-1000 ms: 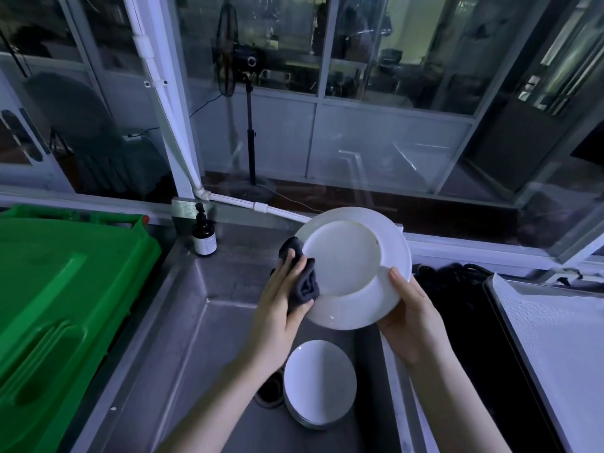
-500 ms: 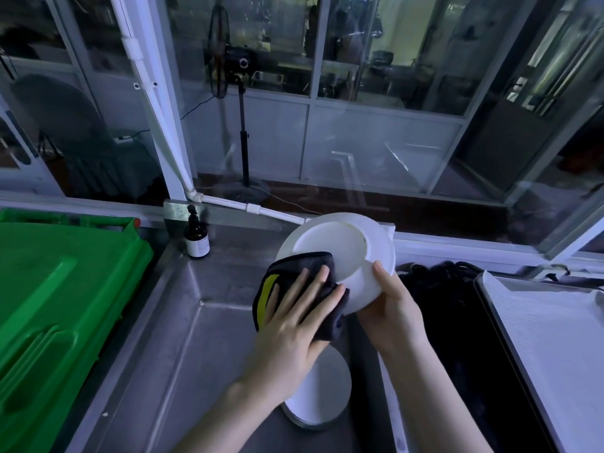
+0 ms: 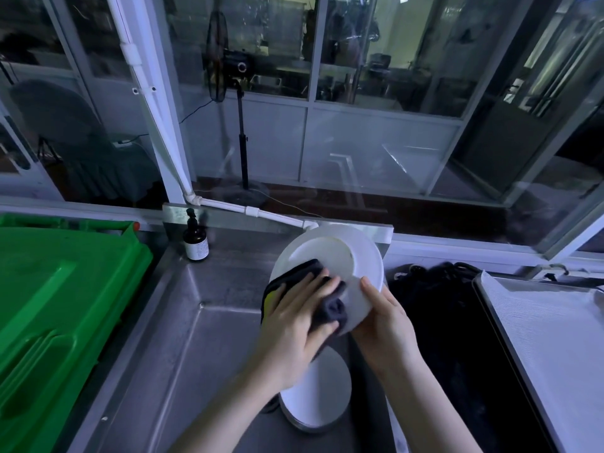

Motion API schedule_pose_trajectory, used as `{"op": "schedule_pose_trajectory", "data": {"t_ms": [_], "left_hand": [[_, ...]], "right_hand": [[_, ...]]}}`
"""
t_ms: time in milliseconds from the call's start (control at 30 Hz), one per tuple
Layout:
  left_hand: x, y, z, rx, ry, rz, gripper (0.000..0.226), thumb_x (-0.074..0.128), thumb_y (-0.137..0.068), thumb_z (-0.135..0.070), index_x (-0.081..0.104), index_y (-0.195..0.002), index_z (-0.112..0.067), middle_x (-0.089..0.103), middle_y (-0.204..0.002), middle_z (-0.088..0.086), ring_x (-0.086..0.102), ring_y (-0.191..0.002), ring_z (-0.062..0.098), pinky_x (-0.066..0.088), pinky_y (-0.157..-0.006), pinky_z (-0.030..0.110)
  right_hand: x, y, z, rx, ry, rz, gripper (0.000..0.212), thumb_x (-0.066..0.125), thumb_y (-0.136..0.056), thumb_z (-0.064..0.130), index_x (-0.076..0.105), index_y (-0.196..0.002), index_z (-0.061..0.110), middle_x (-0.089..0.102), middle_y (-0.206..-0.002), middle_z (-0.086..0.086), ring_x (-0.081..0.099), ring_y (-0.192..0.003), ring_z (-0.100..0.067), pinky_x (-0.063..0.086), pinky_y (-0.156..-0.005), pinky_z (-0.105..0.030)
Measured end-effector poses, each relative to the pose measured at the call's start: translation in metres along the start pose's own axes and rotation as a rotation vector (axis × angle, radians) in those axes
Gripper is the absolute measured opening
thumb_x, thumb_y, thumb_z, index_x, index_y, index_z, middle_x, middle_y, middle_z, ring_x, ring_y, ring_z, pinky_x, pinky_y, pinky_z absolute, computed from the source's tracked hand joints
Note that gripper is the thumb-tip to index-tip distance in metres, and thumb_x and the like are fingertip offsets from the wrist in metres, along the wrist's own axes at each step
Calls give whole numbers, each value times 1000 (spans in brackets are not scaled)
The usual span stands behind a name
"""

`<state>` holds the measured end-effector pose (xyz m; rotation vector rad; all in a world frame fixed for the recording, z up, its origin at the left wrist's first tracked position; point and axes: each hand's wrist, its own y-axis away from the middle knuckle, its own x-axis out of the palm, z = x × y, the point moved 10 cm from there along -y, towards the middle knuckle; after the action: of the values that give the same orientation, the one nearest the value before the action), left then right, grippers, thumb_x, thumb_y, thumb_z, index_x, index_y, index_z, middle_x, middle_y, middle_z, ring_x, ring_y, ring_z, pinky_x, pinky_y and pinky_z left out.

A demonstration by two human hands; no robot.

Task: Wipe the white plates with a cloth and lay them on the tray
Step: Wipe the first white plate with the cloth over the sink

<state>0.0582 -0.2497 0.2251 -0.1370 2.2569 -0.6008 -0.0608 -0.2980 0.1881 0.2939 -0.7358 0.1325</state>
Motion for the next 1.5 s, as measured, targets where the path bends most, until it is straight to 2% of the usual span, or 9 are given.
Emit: {"op": "schedule_pose_trajectory", "data": {"t_ms": [133, 333, 667, 800, 900, 1067, 1200, 1300, 1500], "left_hand": [[-15, -2, 25, -148, 237, -53, 49, 53, -91, -28, 39, -137, -33, 37, -147, -18, 36, -143, 12, 23, -118, 28], [-10, -20, -1, 0, 158, 82, 57, 51, -94, -34, 33, -148, -39, 28, -158, -20, 18, -146, -5, 6, -121, 22], [-1, 3, -10, 76, 135, 132, 58, 57, -93, -22, 39, -149, -25, 26, -160, -12, 16, -149, 4, 12, -123, 42], [0, -17, -20, 109, 142, 153, 58, 54, -95, -23, 38, -150, -23, 26, -160, -12, 14, -149, 2, 8, -124, 37], [-1, -35, -6, 61, 178, 176, 55, 52, -94, -23, 41, -148, -23, 30, -157, -16, 14, -147, -5, 6, -123, 29], [-19, -41, 50, -139, 232, 83, 51, 60, -95, -12, 49, -142, -27, 38, -153, -15, 32, -142, 0, 26, -119, 35], [-27, -18, 67, -227, 350, 35, 52, 58, -96, -8, 47, -139, -34, 37, -154, -17, 30, -142, -5, 24, -120, 29], [-23, 3, 48, -174, 373, -12, 50, 54, -93, -17, 43, -140, -33, 32, -157, -14, 23, -146, -2, 18, -122, 28], [5, 22, -15, 110, 124, 31, 55, 53, -95, -26, 41, -148, -27, 31, -159, -12, 24, -148, 9, 11, -122, 36]], "right_hand": [[-5, 1, 3, 10, 65, -4, 29, 65, -86, 20, 74, -111, 9, 70, -116, -24, 72, -98, -35, 60, -64, -41], [0, 10, -16, 72, 228, 59, 36, 64, -89, 25, 71, -118, 7, 70, -117, -25, 71, -100, -34, 60, -77, -39], [-2, 5, 8, 39, 165, 58, 33, 62, -88, 22, 73, -113, 5, 72, -110, -23, 74, -90, -33, 60, -65, -38], [-6, 9, -16, 85, 174, 66, 40, 62, -88, 21, 67, -123, 3, 73, -107, -20, 73, -90, -29, 60, -70, -34], [-10, 16, -29, 115, 188, 98, 37, 59, -90, 18, 68, -124, 5, 70, -118, -22, 70, -103, -32, 60, -79, -38], [-26, 19, -22, 108, 236, 32, 40, 68, -81, 17, 69, -116, -2, 72, -107, -24, 70, -92, -31, 58, -72, -33], [-26, 15, 3, 37, 205, 32, 29, 65, -83, 18, 75, -108, 6, 73, -109, -20, 71, -95, -30, 60, -73, -34], [-22, 10, 9, 21, 159, 46, 29, 62, -89, 20, 74, -114, 12, 72, -116, -18, 72, -99, -29, 60, -74, -38], [-13, 5, -3, 38, 131, 49, 37, 57, -93, 24, 68, -124, 6, 66, -124, -26, 68, -106, -37, 59, -83, -43]]}}
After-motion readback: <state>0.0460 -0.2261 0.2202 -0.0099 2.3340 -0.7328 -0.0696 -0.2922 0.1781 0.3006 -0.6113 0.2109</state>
